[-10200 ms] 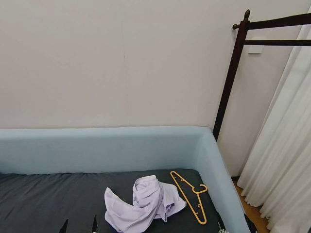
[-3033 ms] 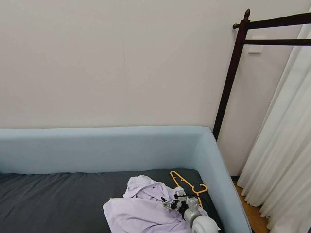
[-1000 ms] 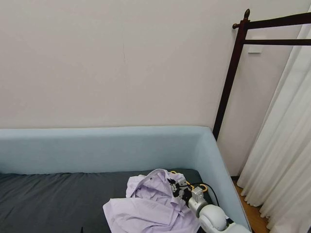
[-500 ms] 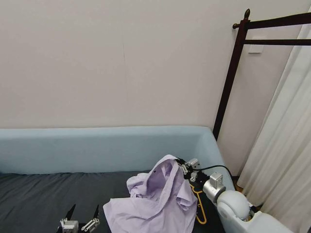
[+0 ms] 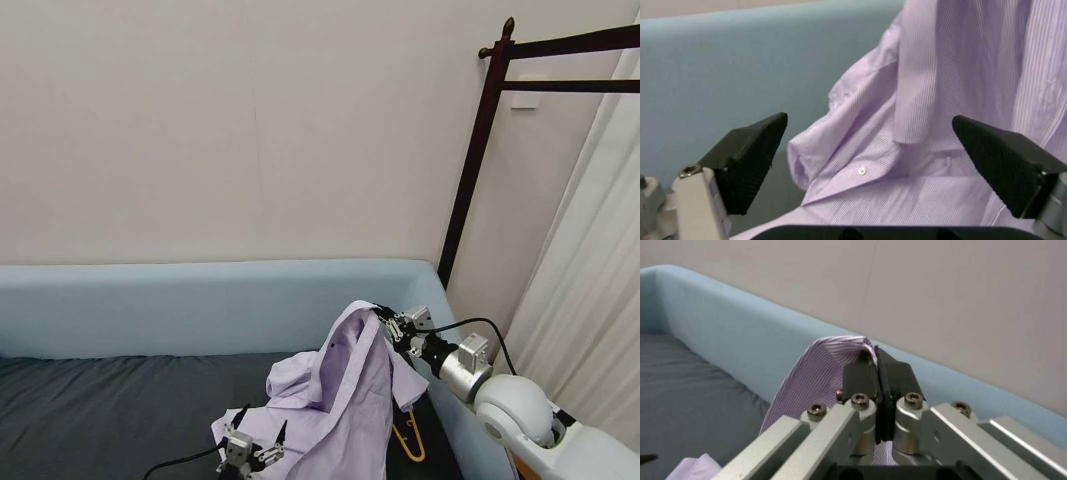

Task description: Pick up the clothes from the sofa and hang them on the clothes hanger.

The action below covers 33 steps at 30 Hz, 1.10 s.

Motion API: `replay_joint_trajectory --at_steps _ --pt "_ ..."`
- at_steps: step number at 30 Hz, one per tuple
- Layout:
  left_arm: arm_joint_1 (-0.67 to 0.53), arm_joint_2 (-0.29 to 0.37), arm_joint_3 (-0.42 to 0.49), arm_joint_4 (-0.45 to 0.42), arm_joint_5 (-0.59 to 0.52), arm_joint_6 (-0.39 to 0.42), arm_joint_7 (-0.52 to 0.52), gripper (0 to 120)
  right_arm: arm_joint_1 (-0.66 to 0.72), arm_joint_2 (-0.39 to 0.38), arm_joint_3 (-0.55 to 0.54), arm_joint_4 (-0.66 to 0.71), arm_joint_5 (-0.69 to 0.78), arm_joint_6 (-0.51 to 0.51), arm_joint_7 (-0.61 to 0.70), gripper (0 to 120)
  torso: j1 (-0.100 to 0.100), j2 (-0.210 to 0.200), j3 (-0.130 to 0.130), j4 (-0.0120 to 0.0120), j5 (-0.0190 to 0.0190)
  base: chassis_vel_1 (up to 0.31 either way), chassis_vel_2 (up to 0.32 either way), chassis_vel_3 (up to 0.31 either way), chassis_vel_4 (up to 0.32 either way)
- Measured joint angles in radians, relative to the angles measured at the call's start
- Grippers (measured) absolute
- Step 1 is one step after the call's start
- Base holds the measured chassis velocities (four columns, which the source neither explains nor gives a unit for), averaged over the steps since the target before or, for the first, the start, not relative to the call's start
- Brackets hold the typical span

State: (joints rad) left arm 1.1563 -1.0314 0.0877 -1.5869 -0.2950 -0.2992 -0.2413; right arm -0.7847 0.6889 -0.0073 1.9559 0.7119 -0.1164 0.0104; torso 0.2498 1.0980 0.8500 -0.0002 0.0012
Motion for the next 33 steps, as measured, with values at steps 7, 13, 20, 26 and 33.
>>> replay_joint_trajectory --at_steps 7,13,20,26,33 --pt "-0.119 -0.081 0.097 0.075 0.019 0.024 -0.077 95 -0.022 -0.034 0.026 0.044 0.023 -0.01 0.004 0 0.0 0.0 0.0 -0.0002 0.0002 0.0 0.0 0.0 0.0" --pt "-0.152 -0.136 0.174 0.11 0.026 0.049 -0.128 94 -0.028 -0.047 0.034 0.071 0.042 -0.019 0.01 0 0.0 0.0 0.0 -0.0002 0.0001 0.0 0.0 0.0 0.0" --pt "-0.147 -0.206 0.194 0.178 0.102 0.061 -0.193 92 -0.044 -0.05 0.045 0.085 0.057 -0.028 0.012 0 0.0 0.0 0.0 -0.0001 0.0 0.0 0.0 0.0 0.0" --pt "-0.142 -0.242 0.18 0.213 0.158 0.071 -0.26 87 -0.056 -0.047 0.051 0.078 0.062 -0.028 0.014 0 0.0 0.0 0.0 -0.0001 0.0001 0.0 0.0 0.0 0.0" --pt "-0.148 -0.291 0.161 0.281 0.231 0.074 -0.302 73 -0.069 -0.051 0.051 0.085 0.064 -0.03 0.014 0 0.0 0.0 0.0 -0.0001 0.0 0.0 0.0 0.0 0.0"
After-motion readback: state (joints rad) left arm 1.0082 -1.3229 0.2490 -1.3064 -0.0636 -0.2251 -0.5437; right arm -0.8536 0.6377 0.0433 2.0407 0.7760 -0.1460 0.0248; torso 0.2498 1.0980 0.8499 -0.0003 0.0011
